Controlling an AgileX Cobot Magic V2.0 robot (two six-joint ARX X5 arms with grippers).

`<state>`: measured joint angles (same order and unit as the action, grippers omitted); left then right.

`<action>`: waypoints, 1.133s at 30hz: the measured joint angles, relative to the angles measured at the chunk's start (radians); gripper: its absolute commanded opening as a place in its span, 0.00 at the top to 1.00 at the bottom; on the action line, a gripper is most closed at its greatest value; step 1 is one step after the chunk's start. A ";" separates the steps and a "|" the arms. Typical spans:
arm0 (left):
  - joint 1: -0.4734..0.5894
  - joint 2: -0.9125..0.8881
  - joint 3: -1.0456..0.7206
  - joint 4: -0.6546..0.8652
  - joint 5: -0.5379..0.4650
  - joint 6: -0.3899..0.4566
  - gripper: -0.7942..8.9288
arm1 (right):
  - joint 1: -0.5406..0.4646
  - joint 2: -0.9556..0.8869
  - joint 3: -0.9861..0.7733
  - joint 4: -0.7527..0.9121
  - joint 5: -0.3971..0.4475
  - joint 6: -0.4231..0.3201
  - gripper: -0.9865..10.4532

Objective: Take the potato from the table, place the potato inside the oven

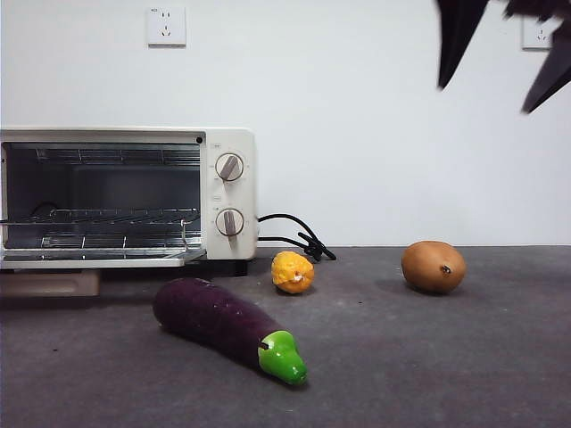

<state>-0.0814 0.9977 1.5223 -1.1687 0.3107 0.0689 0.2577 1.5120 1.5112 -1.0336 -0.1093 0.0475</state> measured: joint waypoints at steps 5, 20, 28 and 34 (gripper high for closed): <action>0.000 -0.063 0.000 -0.098 0.000 0.001 0.92 | 0.030 0.207 0.164 -0.129 0.119 0.000 0.20; 0.000 -0.164 0.000 -0.151 0.095 0.001 0.92 | 0.029 0.608 0.404 -0.058 0.064 0.016 0.20; 0.000 -0.225 0.000 -0.151 0.096 -0.002 0.92 | 0.029 0.690 0.407 -0.006 0.113 0.032 0.20; 0.000 -0.223 0.000 -0.151 0.101 -0.010 0.92 | 0.029 0.737 0.408 0.002 0.113 0.044 0.21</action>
<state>-0.0814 0.7746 1.5223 -1.3197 0.4118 0.0593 0.2871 2.2486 1.9190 -1.0317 0.0040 0.0917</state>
